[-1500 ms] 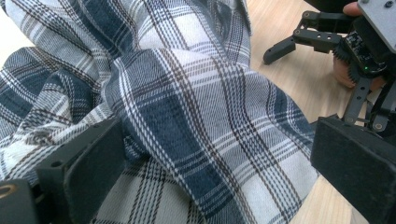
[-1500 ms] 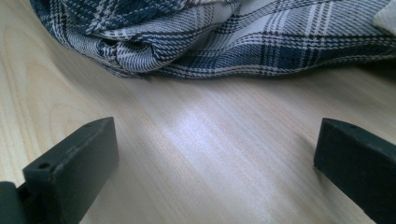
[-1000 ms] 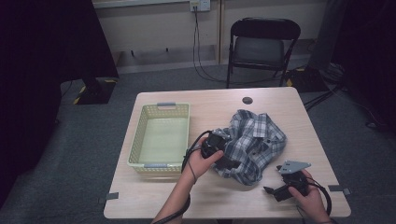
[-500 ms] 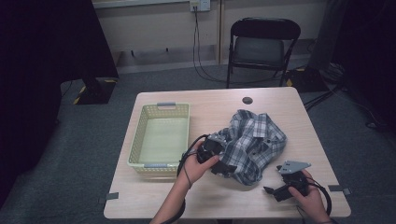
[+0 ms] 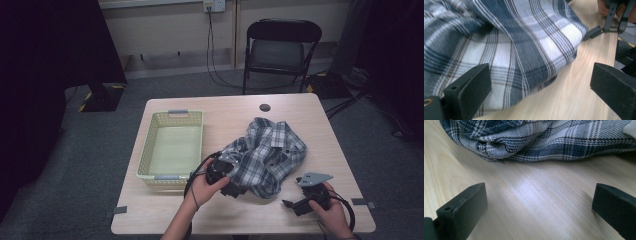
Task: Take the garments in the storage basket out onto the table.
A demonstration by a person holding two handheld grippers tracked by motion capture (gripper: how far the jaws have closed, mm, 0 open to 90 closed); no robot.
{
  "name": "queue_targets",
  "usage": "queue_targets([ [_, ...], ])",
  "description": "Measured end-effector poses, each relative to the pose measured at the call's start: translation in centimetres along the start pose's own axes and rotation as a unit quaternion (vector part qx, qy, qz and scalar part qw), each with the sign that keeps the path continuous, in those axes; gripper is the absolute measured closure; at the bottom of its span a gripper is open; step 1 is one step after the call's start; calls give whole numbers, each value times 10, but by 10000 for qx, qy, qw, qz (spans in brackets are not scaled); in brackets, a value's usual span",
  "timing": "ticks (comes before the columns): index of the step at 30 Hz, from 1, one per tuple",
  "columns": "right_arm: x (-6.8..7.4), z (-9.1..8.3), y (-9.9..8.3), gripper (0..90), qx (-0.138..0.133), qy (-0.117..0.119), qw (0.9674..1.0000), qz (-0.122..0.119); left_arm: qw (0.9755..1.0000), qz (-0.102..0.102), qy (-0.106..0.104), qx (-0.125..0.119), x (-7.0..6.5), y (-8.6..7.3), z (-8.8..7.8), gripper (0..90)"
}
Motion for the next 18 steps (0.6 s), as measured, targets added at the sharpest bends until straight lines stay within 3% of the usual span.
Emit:
queue_targets([
  [8, 0, 0, 0, 0, 3, -5, 10000, 12, 9999, -52, -20, -104, 3, -10, -2, 28],
  [18, 0, 0, 0, 0, 2, -8, 10000, 9, 10000, 3, 5, 85, 2, -26, -6, 28],
])
Point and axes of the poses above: each handheld gripper's, and its own axes: z roughly forward along the jaws, y roughly out of its top, x roughly to its left, the point moved 3 cm from there along z, roughly forward along the jaws
